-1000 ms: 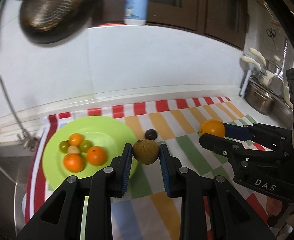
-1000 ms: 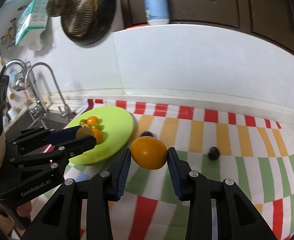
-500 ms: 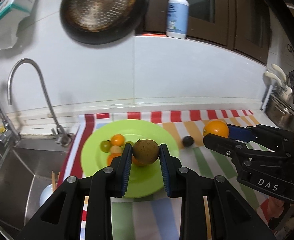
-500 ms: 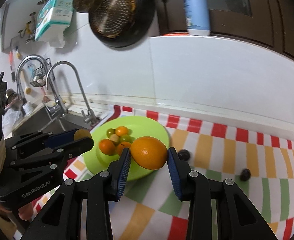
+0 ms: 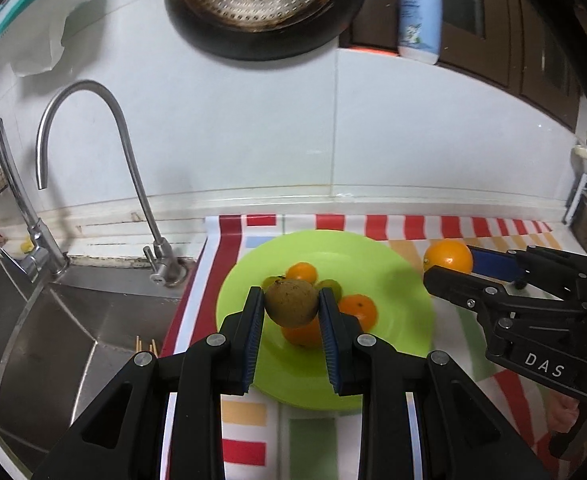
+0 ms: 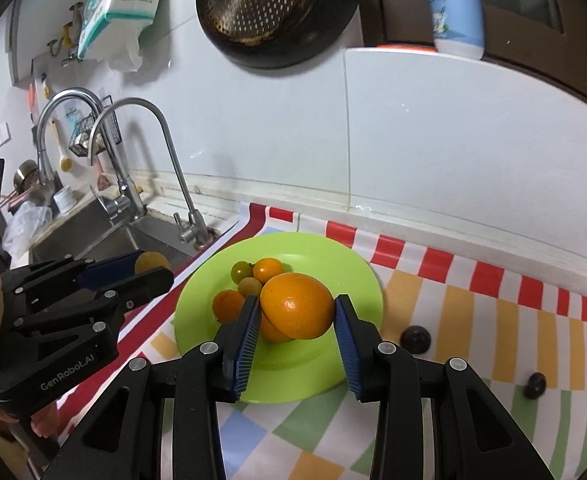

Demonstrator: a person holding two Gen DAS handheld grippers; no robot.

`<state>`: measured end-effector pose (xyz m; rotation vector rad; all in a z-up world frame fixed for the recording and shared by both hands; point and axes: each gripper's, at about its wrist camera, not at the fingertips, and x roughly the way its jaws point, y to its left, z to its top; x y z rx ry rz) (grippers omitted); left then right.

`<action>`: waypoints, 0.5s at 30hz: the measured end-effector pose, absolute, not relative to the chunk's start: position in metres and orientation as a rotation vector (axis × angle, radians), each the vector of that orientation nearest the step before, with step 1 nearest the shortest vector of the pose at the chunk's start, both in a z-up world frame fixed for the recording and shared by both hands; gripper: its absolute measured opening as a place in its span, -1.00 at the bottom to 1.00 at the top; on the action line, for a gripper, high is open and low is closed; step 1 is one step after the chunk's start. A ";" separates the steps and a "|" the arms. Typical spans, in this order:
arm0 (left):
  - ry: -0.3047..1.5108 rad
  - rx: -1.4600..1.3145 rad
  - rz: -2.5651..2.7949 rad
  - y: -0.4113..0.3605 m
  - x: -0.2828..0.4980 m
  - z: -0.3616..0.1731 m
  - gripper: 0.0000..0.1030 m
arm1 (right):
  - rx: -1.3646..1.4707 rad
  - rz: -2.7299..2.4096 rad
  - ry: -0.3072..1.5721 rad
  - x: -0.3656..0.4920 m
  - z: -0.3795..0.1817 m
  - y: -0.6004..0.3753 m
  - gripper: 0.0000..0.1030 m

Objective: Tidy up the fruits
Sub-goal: 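Carry both fruits onto the lime-green plate and open both tools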

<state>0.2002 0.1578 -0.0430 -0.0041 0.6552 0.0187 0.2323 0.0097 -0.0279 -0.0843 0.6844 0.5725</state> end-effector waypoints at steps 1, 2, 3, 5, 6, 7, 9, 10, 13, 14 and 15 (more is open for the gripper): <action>0.660 -0.008 0.022 0.161 0.204 -0.045 -0.47 | -0.085 0.570 0.688 0.236 -0.030 0.012 -0.25; 0.663 -0.012 0.024 0.163 0.207 -0.047 -0.47 | -0.085 0.569 0.694 0.240 -0.032 0.013 -0.25; 0.670 -0.014 0.027 0.165 0.210 -0.048 -0.47 | -0.084 0.568 0.701 0.244 -0.035 0.015 -0.25; 0.686 -0.020 0.025 0.169 0.218 -0.053 -0.47 | -0.081 0.565 0.716 0.253 -0.040 0.018 -0.25; 0.692 -0.022 0.023 0.170 0.221 -0.055 -0.47 | -0.077 0.565 0.726 0.258 -0.043 0.019 -0.25; 0.700 -0.020 0.025 0.172 0.225 -0.058 -0.47 | -0.071 0.566 0.736 0.263 -0.046 0.020 -0.25; 0.712 -0.020 0.024 0.174 0.231 -0.063 -0.47 | -0.060 0.563 0.755 0.271 -0.051 0.022 -0.25; 0.720 -0.024 0.022 0.176 0.235 -0.066 -0.47 | -0.060 0.562 0.762 0.275 -0.054 0.024 -0.25; 0.739 -0.030 0.017 0.179 0.243 -0.076 -0.47 | -0.063 0.555 0.781 0.284 -0.063 0.027 -0.25; 0.744 -0.034 0.013 0.180 0.245 -0.078 -0.47 | -0.064 0.553 0.787 0.286 -0.065 0.029 -0.25; 0.746 -0.038 0.012 0.180 0.247 -0.080 -0.47 | -0.064 0.553 0.791 0.288 -0.068 0.030 -0.25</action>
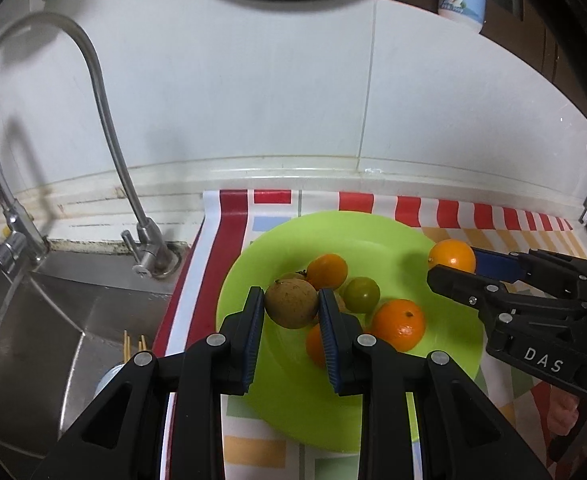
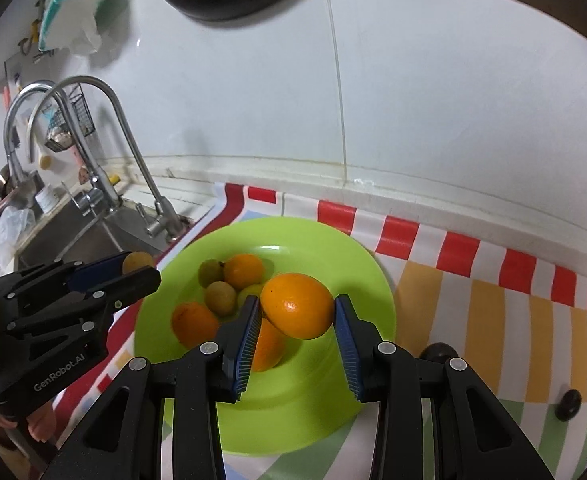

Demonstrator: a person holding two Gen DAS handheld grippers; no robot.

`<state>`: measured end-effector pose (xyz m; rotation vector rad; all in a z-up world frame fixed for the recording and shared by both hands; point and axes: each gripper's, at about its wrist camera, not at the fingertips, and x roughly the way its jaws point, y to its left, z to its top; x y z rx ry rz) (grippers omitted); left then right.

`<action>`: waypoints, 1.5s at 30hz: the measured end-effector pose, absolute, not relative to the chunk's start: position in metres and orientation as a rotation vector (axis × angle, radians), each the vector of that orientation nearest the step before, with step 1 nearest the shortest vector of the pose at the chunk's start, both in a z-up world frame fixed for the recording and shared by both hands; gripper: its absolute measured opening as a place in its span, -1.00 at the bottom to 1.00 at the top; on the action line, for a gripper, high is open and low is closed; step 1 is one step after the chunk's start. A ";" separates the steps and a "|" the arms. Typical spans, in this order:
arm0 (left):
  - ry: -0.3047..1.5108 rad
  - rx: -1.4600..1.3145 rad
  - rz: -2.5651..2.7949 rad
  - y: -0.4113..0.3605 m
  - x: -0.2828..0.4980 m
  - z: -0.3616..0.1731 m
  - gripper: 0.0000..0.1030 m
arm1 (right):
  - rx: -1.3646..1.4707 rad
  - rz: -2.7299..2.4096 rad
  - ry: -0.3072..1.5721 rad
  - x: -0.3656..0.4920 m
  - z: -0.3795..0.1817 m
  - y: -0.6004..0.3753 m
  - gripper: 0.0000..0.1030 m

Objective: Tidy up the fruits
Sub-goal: 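Carry both fruits onto the lime-green plate and open both tools, then withdraw both open tools from the plate toward the dark plums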

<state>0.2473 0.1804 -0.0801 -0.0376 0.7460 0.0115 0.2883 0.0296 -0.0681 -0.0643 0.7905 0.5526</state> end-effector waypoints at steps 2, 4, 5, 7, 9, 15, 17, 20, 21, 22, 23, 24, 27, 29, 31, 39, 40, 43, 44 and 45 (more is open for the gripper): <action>0.756 -0.041 0.007 0.181 0.250 -0.085 -0.47 | -0.066 0.546 0.801 0.292 -0.073 0.031 -0.25; 0.762 -0.047 -0.001 0.182 0.253 -0.089 -0.47 | -0.061 0.544 0.814 0.296 -0.077 0.032 -0.25; 0.767 -0.049 -0.008 0.181 0.255 -0.090 -0.47 | -0.058 0.543 0.819 0.298 -0.079 0.032 -0.25; 0.771 -0.055 -0.012 0.182 0.257 -0.092 -0.47 | -0.053 0.537 0.822 0.299 -0.081 0.032 -0.25; 0.767 -0.068 -0.021 0.182 0.257 -0.092 -0.45 | -0.050 0.529 0.823 0.300 -0.082 0.033 -0.25; 0.753 -0.056 -0.011 0.180 0.252 -0.085 -0.25 | -0.054 0.514 0.794 0.294 -0.075 0.031 -0.11; 0.738 -0.056 -0.012 0.178 0.246 -0.078 -0.24 | -0.049 0.515 0.783 0.290 -0.071 0.028 -0.11; 0.712 -0.044 -0.012 0.171 0.235 -0.067 -0.22 | -0.048 0.515 0.759 0.280 -0.062 0.022 -0.11; 0.704 -0.042 -0.013 0.168 0.231 -0.064 -0.21 | -0.048 0.515 0.749 0.276 -0.058 0.019 -0.11; 0.696 -0.044 -0.013 0.166 0.228 -0.059 -0.20 | -0.044 0.511 0.741 0.271 -0.055 0.017 -0.11; 0.685 -0.045 -0.019 0.164 0.223 -0.055 -0.20 | -0.037 0.509 0.735 0.268 -0.051 0.014 -0.11; 0.675 -0.043 -0.022 0.161 0.220 -0.051 -0.20 | -0.029 0.510 0.728 0.264 -0.047 0.011 -0.11; 0.653 -0.041 -0.031 0.154 0.212 -0.040 -0.16 | -0.012 0.497 0.711 0.252 -0.037 0.000 -0.11; 0.639 -0.043 -0.043 0.148 0.206 -0.033 -0.14 | 0.001 0.483 0.700 0.245 -0.030 -0.007 -0.11; 0.629 -0.043 -0.048 0.143 0.201 -0.027 -0.12 | 0.012 0.476 0.690 0.239 -0.024 -0.015 -0.11; 0.603 -0.027 -0.082 0.114 0.181 -0.010 0.01 | 0.014 0.412 0.628 0.209 0.002 -0.045 -0.11; 0.603 -0.020 -0.088 0.110 0.179 -0.009 0.02 | 0.015 0.403 0.627 0.208 0.003 -0.048 -0.11; 0.597 -0.007 -0.102 0.097 0.174 -0.005 0.08 | 0.031 0.377 0.624 0.200 0.007 -0.062 -0.11; 0.594 -0.007 -0.109 0.093 0.172 -0.003 0.11 | 0.037 0.367 0.623 0.198 0.008 -0.067 -0.11; 0.587 -0.007 -0.111 0.088 0.170 -0.002 0.15 | 0.041 0.358 0.622 0.195 0.010 -0.072 -0.11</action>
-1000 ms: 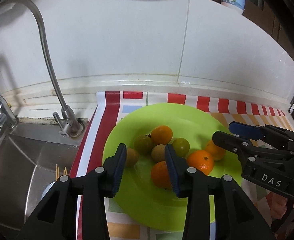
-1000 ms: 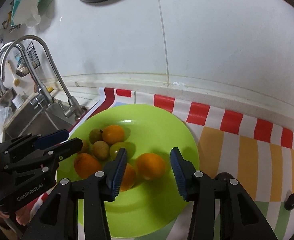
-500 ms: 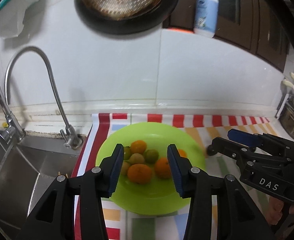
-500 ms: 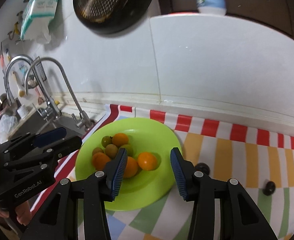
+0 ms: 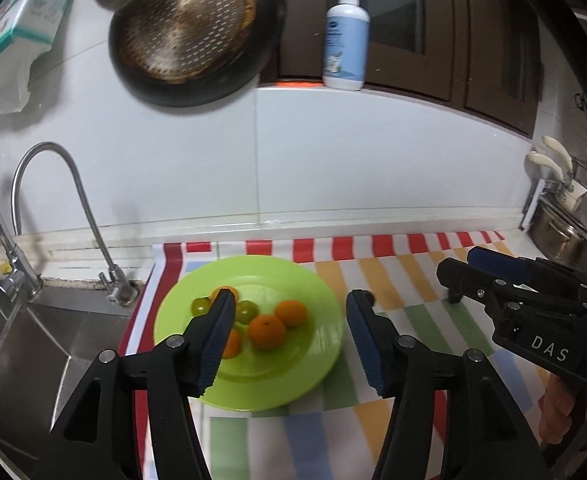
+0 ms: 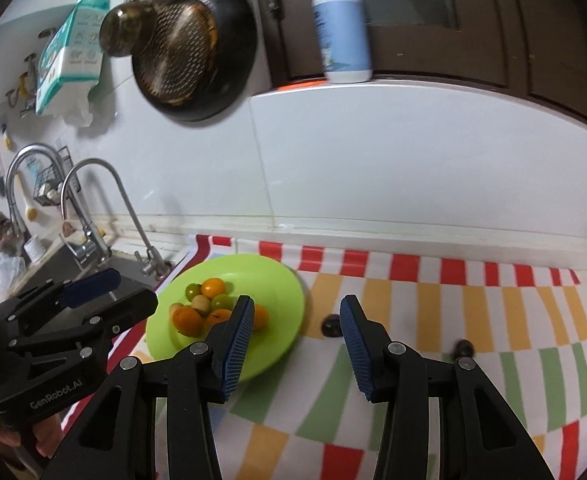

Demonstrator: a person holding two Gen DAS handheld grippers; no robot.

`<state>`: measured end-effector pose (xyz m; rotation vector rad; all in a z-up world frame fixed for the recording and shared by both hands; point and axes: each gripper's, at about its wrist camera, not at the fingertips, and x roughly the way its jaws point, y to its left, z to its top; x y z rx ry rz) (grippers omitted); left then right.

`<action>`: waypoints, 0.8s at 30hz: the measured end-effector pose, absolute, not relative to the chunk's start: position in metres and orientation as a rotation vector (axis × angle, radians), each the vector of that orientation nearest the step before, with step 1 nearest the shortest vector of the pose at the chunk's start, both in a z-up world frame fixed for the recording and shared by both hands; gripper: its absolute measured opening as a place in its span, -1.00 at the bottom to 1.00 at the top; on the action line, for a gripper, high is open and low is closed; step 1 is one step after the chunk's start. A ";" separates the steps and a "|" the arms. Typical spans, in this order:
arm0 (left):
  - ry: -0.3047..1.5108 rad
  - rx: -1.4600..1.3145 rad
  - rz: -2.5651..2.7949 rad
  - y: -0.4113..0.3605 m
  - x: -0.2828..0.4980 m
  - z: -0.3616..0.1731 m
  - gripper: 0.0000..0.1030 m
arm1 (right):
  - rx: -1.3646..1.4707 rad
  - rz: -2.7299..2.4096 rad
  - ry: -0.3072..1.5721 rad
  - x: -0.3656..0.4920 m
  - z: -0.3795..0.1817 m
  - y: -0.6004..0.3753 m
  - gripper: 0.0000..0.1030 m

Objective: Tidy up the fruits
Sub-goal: 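Withdraw both open tools from the plate toward the dark plums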

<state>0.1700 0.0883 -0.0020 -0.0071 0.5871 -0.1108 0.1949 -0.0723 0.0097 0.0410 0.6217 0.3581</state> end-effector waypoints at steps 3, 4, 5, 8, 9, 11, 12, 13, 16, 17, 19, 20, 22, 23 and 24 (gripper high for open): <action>0.566 0.001 -0.113 0.076 0.166 0.001 0.19 | 0.042 0.331 0.610 0.188 0.013 -0.085 -0.11; 0.562 0.003 -0.112 0.074 0.165 0.002 0.19 | 0.041 0.324 0.605 0.186 0.014 -0.089 -0.11; 0.556 0.003 -0.116 0.070 0.164 0.002 0.22 | 0.039 0.313 0.600 0.183 0.014 -0.093 -0.11; 0.538 -0.002 -0.119 0.060 0.161 0.002 0.31 | 0.041 0.284 0.592 0.178 0.015 -0.106 -0.11; 0.532 0.002 -0.116 0.057 0.161 0.001 0.31 | 0.039 0.271 0.591 0.177 0.014 -0.110 -0.11; 0.522 0.017 -0.116 0.049 0.162 -0.001 0.31 | 0.037 0.256 0.591 0.176 0.014 -0.117 -0.11; 0.519 0.028 -0.119 0.044 0.163 -0.003 0.31 | 0.036 0.246 0.591 0.175 0.013 -0.121 -0.11; 0.520 0.035 -0.121 0.041 0.164 -0.004 0.31 | 0.034 0.234 0.592 0.175 0.012 -0.126 -0.11; 0.518 0.058 -0.134 0.028 0.168 -0.009 0.32 | 0.027 0.198 0.594 0.175 0.007 -0.138 -0.11; 0.518 0.064 -0.134 0.025 0.169 -0.011 0.32 | 0.026 0.188 0.595 0.176 0.006 -0.142 -0.11; 0.520 0.074 -0.138 0.019 0.173 -0.015 0.32 | 0.027 0.165 0.603 0.178 0.001 -0.150 -0.11; 0.523 0.077 -0.142 0.016 0.175 -0.017 0.32 | 0.030 0.155 0.607 0.179 -0.001 -0.155 -0.11; 0.528 0.090 -0.147 0.011 0.179 -0.022 0.31 | 0.034 0.142 0.617 0.182 -0.006 -0.162 -0.11; 0.532 0.095 -0.148 0.008 0.182 -0.025 0.32 | 0.036 0.135 0.621 0.184 -0.008 -0.164 -0.11; 0.535 0.101 -0.151 0.006 0.185 -0.027 0.31 | 0.039 0.129 0.626 0.186 -0.011 -0.167 -0.11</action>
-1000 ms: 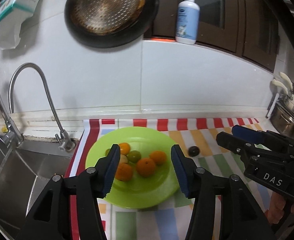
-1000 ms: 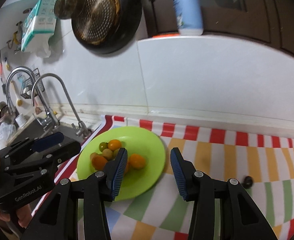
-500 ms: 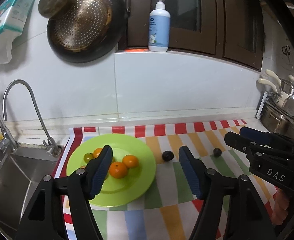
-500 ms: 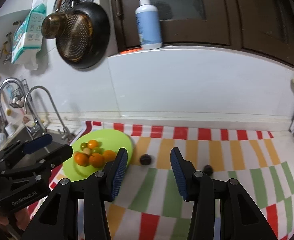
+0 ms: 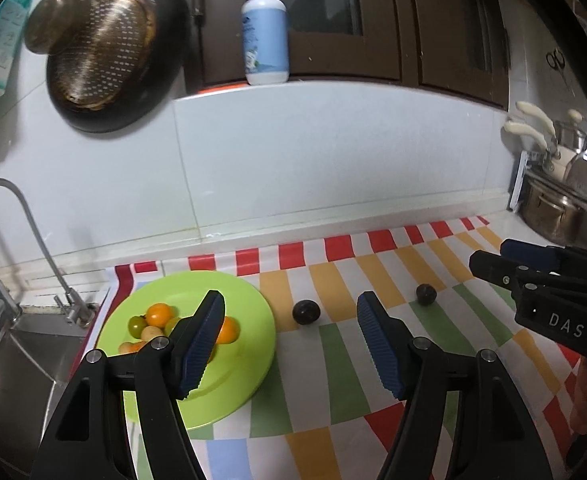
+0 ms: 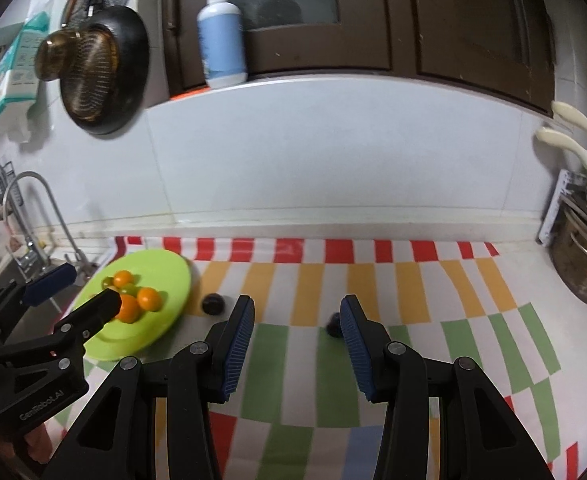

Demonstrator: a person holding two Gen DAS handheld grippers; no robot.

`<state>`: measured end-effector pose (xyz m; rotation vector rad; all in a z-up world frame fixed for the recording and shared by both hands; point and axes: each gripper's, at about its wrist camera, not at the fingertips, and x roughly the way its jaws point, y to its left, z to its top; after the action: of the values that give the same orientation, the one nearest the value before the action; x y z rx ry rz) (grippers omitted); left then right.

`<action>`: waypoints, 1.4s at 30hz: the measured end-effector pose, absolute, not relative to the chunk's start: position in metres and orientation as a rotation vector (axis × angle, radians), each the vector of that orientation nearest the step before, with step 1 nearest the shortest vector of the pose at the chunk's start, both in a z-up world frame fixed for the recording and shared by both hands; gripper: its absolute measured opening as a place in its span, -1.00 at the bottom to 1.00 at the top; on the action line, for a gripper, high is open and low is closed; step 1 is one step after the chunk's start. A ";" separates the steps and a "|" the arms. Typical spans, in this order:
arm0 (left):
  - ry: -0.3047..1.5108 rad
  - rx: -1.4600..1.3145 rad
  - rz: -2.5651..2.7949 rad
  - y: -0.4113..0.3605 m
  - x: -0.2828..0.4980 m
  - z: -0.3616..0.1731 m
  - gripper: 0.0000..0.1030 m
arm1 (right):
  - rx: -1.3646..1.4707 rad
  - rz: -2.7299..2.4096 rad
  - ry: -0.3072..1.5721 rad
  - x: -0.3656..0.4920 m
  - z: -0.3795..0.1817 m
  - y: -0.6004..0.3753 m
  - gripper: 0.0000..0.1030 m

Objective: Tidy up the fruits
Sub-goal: 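Withdraw both open tools from the plate toward the dark plums, then grasp a dark plum with the right tool while the left tool grasps the other plum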

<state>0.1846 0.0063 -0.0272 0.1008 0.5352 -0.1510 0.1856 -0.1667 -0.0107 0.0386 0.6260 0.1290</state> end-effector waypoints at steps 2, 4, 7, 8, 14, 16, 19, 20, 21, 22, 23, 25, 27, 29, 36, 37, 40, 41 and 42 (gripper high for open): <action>0.548 0.106 -0.157 0.002 0.191 -0.033 0.31 | 0.043 0.121 0.637 0.189 -0.016 -0.170 -0.11; 0.567 0.108 -0.167 -0.001 0.198 -0.040 0.31 | 0.049 0.116 0.652 0.194 -0.022 -0.174 -0.11; 0.587 0.115 -0.178 -0.005 0.209 -0.050 0.31 | 0.057 0.110 0.674 0.203 -0.032 -0.177 -0.11; 0.592 0.116 -0.179 -0.006 0.212 -0.053 0.31 | 0.060 0.107 0.681 0.206 -0.034 -0.177 -0.11; 0.633 0.126 -0.184 -0.011 0.233 -0.070 0.31 | 0.093 0.089 0.724 0.228 -0.055 -0.181 -0.11; 0.651 0.126 -0.191 -0.013 0.241 -0.076 0.29 | 0.104 0.087 0.740 0.233 -0.062 -0.182 -0.11; 0.684 0.113 -0.220 -0.014 0.251 -0.083 0.24 | 0.114 0.081 0.770 0.242 -0.073 -0.182 -0.11; 0.698 0.103 -0.232 -0.013 0.256 -0.086 0.21 | 0.119 0.080 0.777 0.245 -0.075 -0.182 -0.11; 0.708 0.100 -0.234 -0.014 0.259 -0.088 0.18 | 0.123 0.078 0.784 0.247 -0.078 -0.182 -0.11; 0.718 0.099 -0.234 -0.014 0.263 -0.091 0.17 | 0.129 0.077 0.793 0.250 -0.081 -0.182 -0.11; 0.729 0.097 -0.235 -0.014 0.267 -0.093 0.14 | 0.134 0.077 0.802 0.252 -0.083 -0.182 -0.11; 0.743 0.093 -0.236 -0.014 0.274 -0.096 0.07 | 0.143 0.072 0.816 0.258 -0.089 -0.182 -0.11; 0.766 0.095 -0.228 -0.015 0.282 -0.101 0.00 | 0.157 0.061 0.831 0.263 -0.093 -0.181 -0.11; 0.781 0.092 -0.230 -0.015 0.288 -0.105 -0.04 | 0.174 0.053 0.843 0.268 -0.096 -0.182 -0.11; 0.828 0.078 -0.241 -0.015 0.304 -0.113 -0.16 | 0.189 0.032 0.877 0.280 -0.104 -0.182 -0.11; 0.831 0.091 -0.238 -0.016 0.305 -0.115 -0.17 | 0.192 0.032 0.881 0.281 -0.106 -0.182 -0.11; 0.844 0.115 -0.230 -0.020 0.309 -0.120 -0.24 | 0.196 0.022 0.889 0.283 -0.108 -0.184 -0.12; 0.850 0.119 -0.230 -0.021 0.310 -0.121 -0.28 | 0.196 0.018 0.890 0.284 -0.109 -0.184 -0.12; 0.854 0.124 -0.227 -0.021 0.311 -0.123 -0.28 | 0.195 0.016 0.891 0.284 -0.109 -0.184 -0.14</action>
<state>0.3108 -0.0213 -0.1231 0.1241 0.8542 -0.2271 0.2842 -0.1844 -0.1091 0.1947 0.8906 0.0162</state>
